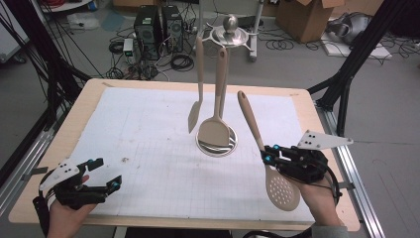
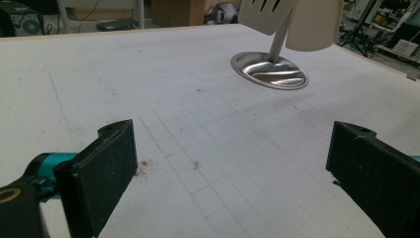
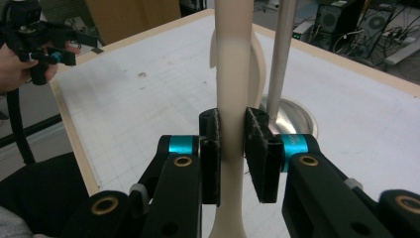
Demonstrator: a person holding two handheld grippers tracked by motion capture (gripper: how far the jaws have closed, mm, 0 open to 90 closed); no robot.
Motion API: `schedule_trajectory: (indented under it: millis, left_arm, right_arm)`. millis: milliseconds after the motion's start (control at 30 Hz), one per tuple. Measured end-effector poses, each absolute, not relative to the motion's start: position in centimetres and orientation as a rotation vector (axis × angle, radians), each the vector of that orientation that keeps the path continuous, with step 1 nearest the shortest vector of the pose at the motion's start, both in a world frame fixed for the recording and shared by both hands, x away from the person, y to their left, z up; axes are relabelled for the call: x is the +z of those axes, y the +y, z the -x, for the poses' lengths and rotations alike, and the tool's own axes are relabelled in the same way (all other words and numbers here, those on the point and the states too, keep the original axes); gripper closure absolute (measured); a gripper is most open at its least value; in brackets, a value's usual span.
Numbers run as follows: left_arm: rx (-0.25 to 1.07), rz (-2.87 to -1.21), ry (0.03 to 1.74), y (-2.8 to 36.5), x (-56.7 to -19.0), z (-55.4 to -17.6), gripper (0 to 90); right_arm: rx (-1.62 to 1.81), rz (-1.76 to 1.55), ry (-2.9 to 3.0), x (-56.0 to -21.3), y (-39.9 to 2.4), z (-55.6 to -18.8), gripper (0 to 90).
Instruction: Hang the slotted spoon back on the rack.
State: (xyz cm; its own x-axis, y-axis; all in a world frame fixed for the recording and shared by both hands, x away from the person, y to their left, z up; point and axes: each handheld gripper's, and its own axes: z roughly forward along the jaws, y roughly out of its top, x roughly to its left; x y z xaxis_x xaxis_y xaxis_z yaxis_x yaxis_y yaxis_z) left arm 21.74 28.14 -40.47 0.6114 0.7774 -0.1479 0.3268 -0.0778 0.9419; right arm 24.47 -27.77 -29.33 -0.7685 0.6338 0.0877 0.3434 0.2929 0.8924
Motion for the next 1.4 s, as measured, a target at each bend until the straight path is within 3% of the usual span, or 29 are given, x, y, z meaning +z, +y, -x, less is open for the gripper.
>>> schedule_trajectory:
  millis: [1400]
  left_arm:
    - [0.47,-1.661,0.937,28.5,-40.7,-21.9,6.2]
  right_arm:
    - [1.502,-0.888,2.155,-23.0,-29.1,-27.8,77.4]
